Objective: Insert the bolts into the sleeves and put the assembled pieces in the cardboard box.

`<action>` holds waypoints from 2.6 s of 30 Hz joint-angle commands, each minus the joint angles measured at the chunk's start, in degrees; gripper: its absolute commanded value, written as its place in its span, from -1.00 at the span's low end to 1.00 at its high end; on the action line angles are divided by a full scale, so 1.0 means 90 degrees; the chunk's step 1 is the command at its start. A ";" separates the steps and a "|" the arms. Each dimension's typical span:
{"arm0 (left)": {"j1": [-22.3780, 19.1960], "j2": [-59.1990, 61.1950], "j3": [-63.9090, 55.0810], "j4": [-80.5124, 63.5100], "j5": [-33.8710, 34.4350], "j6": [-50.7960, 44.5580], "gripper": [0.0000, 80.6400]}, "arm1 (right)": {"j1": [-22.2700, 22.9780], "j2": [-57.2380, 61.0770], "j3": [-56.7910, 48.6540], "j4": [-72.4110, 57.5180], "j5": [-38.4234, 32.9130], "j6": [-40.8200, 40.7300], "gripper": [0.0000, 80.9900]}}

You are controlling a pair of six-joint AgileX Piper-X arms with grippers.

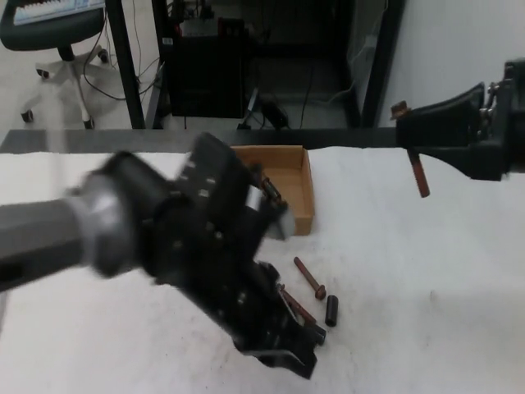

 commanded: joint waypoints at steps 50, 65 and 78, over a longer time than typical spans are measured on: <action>-0.0505 0.2148 -0.1789 0.1062 -0.4125 0.2042 0.05 | -0.0013 -0.0364 0.0009 0.0586 -0.0040 -0.0131 -0.98; -0.0539 0.2491 -0.2005 0.0973 -0.4111 0.1661 0.05 | -0.0013 -0.0364 0.0009 0.0586 -0.0040 -0.0131 -0.98; -0.0539 0.2491 -0.2005 0.1050 -0.4111 0.1663 -0.13 | -0.0013 -0.0364 0.0009 0.0586 -0.0040 -0.0131 -0.98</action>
